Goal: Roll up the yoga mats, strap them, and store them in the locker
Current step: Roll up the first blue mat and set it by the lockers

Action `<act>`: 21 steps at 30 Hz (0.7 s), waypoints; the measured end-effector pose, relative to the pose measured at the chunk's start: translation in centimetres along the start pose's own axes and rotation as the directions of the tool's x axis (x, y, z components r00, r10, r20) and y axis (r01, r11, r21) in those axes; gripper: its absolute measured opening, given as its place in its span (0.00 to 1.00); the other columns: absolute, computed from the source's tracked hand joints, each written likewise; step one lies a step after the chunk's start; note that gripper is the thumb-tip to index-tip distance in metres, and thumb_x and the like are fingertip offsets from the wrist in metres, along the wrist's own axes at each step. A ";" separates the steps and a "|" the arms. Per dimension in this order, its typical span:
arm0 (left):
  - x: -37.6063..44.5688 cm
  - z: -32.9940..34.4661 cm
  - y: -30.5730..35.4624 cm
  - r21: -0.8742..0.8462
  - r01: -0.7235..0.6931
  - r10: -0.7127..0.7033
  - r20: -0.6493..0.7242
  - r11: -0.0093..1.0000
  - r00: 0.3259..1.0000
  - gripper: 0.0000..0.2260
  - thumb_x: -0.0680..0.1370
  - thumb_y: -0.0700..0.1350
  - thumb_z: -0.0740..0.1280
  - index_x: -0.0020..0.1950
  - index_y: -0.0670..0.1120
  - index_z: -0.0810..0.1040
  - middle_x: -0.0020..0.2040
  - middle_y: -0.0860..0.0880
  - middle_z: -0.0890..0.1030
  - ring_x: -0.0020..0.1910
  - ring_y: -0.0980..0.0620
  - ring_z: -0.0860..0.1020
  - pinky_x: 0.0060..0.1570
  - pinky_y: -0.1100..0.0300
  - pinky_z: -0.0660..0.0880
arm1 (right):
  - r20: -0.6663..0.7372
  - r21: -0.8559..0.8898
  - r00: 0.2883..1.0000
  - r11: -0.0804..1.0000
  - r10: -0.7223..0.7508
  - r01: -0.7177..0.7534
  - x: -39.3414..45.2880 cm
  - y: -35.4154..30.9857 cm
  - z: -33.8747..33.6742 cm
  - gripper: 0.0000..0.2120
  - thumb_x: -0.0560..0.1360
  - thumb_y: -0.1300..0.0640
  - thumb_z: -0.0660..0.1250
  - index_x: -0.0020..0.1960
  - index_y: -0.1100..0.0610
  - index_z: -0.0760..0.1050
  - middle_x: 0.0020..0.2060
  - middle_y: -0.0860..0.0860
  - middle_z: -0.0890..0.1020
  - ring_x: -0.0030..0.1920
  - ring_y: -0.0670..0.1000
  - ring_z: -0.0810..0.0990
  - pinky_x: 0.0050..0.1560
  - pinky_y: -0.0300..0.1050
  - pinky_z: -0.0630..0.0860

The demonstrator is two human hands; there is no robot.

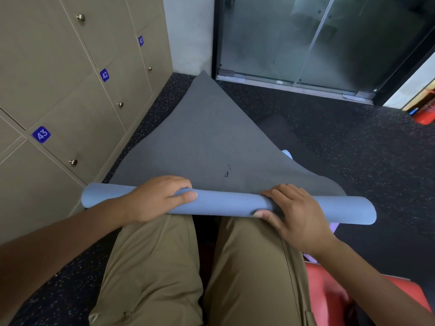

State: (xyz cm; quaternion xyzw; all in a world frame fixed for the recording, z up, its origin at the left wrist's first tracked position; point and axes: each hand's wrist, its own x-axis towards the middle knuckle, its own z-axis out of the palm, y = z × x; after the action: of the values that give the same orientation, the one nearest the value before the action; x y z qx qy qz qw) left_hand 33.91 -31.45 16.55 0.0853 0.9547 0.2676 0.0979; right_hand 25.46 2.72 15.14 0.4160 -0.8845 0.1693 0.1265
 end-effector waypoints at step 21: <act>1.8 -0.4 0.4 0.125 0.023 0.000 -0.186 0.992 0.983 0.24 0.73 0.70 0.58 0.56 0.55 0.80 0.49 0.57 0.78 0.49 0.56 0.75 0.51 0.53 0.74 | -0.012 -0.175 1.000 0.984 -0.025 0.023 3.9 1.1 -0.2 0.20 0.81 0.38 0.61 0.53 0.55 0.78 0.47 0.50 0.78 0.45 0.56 0.76 0.47 0.52 0.72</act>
State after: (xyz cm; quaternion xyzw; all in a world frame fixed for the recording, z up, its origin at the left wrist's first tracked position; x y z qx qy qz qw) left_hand 32.12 -30.92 16.80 0.0604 0.9752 0.2129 0.0045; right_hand 22.14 0.73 16.51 0.4126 -0.8900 0.0925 0.1709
